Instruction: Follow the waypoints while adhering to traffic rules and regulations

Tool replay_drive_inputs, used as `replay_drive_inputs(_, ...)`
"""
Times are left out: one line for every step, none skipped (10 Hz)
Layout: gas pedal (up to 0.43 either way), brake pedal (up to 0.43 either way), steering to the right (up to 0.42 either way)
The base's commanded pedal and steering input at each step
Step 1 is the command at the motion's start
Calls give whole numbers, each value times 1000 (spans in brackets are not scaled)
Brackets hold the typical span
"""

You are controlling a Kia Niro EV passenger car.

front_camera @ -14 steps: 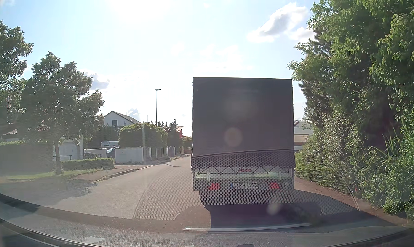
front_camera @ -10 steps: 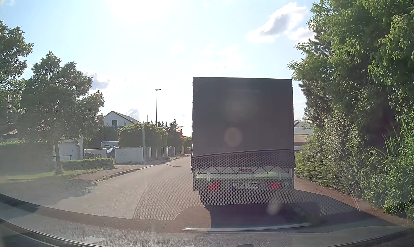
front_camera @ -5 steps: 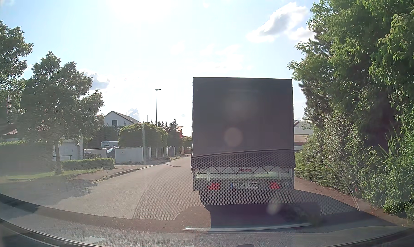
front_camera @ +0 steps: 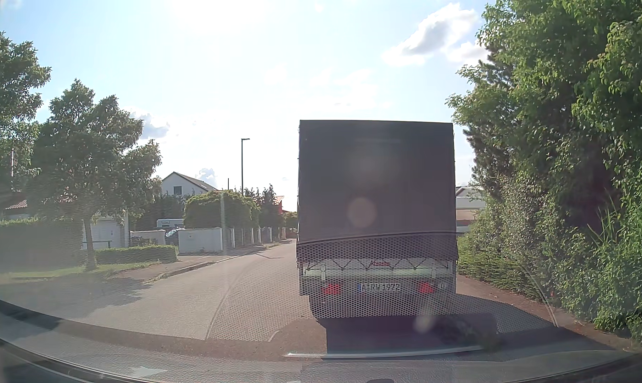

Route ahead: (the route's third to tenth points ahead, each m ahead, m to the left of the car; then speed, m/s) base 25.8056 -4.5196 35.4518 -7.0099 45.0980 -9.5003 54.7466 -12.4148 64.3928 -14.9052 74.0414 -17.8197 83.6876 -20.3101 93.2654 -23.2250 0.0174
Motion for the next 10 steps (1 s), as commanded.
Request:
replay_drive_inputs(0, 244, 11)
replay_drive_inputs(0, 250, 11)
replay_drive_inputs(0, 250, 11)
replay_drive_inputs(0, 250, 11)
replay_drive_inputs(0, 250, 11)
replay_drive_inputs(0, 250, 11)
replay_drive_inputs(0, 250, 11)
replay_drive_inputs(0, 244, 11)
replay_drive_inputs(0, 250, 12)
replay_drive_inputs(0, 244, 14)
